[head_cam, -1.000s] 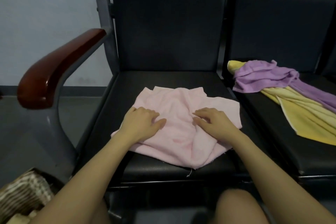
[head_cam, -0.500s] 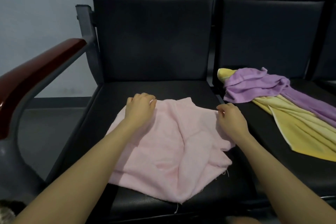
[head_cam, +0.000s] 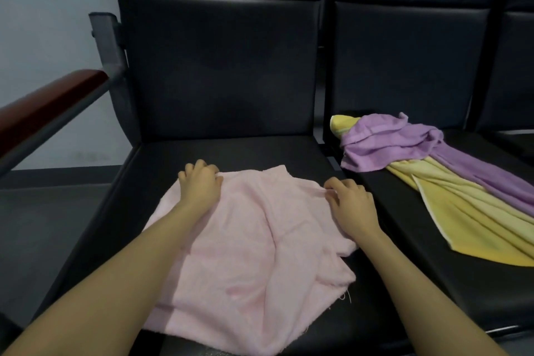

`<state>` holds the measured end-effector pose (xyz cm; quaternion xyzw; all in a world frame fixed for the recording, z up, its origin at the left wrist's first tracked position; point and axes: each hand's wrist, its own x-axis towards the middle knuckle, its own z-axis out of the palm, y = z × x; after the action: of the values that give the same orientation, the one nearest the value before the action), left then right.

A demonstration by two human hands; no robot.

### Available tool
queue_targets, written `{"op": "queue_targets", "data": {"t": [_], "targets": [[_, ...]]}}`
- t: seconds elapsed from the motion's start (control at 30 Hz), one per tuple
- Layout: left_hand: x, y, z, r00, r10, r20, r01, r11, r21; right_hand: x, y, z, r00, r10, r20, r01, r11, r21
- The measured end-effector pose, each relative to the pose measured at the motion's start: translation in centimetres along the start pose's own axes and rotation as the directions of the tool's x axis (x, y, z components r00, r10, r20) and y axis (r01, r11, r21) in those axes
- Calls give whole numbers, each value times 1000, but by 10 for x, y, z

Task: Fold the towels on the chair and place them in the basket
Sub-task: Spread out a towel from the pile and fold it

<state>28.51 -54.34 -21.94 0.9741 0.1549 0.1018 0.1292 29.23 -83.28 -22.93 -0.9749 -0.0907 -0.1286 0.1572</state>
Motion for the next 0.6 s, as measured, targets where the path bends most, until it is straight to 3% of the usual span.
{"op": "queue_targets", "data": {"t": [0.13,0.27,0.37,0.5,0.6], "targets": [[-15,1,-8,974,-30,-224,-11,984,-178,-3,-13,-15,999,-1,38,5,996,-91],[-40,4,-29,951,-92,-295,-20,934,-356,-9,-24,-27,998,3,56,-12,989,150],[-49,-4,-52,943,-48,-328,-112,886,-451,-15,-34,-32,999,-16,-28,25,930,366],[-65,-16,-80,934,-85,-346,-156,777,-610,-21,-51,-50,997,-16,-78,51,880,473],[-80,-25,-95,935,-124,-331,-150,708,-690,-25,-64,-65,983,-65,-172,150,824,547]]}}
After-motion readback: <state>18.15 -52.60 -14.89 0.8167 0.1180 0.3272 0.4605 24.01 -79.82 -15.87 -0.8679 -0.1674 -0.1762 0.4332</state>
